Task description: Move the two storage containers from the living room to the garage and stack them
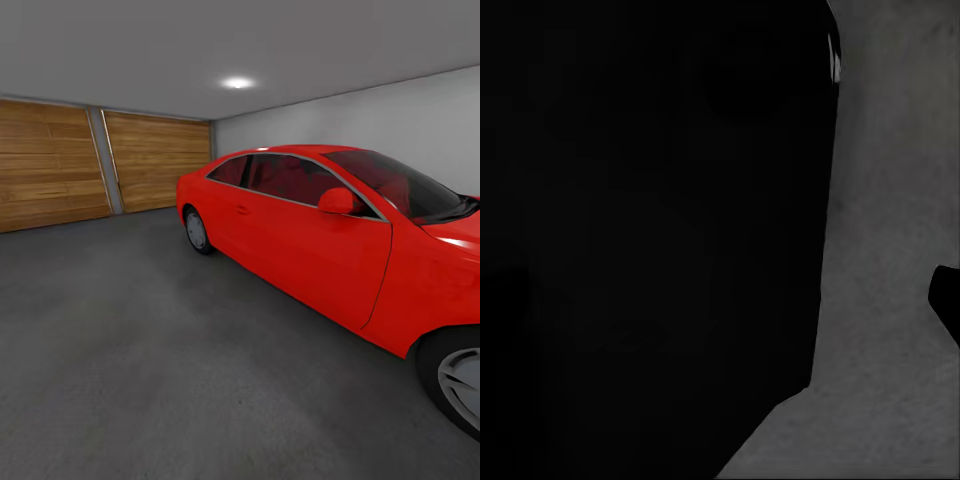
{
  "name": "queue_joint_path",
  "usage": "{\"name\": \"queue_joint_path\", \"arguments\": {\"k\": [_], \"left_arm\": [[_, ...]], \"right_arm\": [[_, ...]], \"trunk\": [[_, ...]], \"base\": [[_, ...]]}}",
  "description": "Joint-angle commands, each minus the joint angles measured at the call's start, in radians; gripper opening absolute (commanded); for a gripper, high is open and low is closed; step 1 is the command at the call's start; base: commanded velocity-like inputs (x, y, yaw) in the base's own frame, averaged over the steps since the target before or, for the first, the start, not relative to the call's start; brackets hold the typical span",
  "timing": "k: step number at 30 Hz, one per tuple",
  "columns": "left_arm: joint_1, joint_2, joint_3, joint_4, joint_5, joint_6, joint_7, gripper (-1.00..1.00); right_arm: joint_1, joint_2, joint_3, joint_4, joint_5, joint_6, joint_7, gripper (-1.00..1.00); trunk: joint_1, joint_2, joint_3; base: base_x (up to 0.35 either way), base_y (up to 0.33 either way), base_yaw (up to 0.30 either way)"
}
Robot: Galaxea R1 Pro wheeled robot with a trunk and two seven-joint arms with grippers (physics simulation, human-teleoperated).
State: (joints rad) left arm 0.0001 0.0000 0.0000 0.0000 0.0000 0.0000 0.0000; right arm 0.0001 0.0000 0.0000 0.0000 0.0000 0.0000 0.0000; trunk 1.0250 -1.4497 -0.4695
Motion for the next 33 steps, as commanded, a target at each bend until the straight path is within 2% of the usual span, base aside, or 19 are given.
{"name": "queue_joint_path", "arguments": {"k": [1, 2, 14, 26, 33], "left_arm": [[0.000, 0.000, 0.000, 0.000, 0.000, 0.000, 0.000, 1.00], [0.000, 0.002, 0.002, -0.003, 0.000, -0.003, -0.002, 1.00], [0.000, 0.005, 0.001, -0.016, 0.000, -0.003, -0.002, 1.00], [0.000, 0.005, 0.002, -0.017, 0.000, -0.003, -0.002, 1.00], [0.000, 0.005, 0.002, -0.017, 0.000, -0.003, -0.002, 1.00]], "right_arm": [[0.000, 0.000, 0.000, 0.000, 0.000, 0.000, 0.000, 1.00], [-0.002, -0.006, 0.003, -0.002, 0.004, -0.002, -0.005, 1.00], [-0.002, -0.005, 0.006, -0.002, 0.006, -0.005, 0.001, 1.00], [-0.002, -0.004, 0.007, -0.002, 0.008, -0.008, -0.001, 1.00], [-0.002, -0.003, 0.001, -0.002, 0.028, -0.029, -0.002, 1.00]], "trunk": [[0.000, 0.000, 0.000], [0.000, 0.000, 0.000], [0.000, 0.000, 0.000], [0.000, 0.000, 0.000], [0.000, 0.000, 0.000]], "base": [[0.000, 0.000, 0.000], [0.000, 0.000, 0.000], [0.000, 0.000, 0.018], [0.000, 0.000, 0.250], [0.000, 0.000, 0.291]]}}
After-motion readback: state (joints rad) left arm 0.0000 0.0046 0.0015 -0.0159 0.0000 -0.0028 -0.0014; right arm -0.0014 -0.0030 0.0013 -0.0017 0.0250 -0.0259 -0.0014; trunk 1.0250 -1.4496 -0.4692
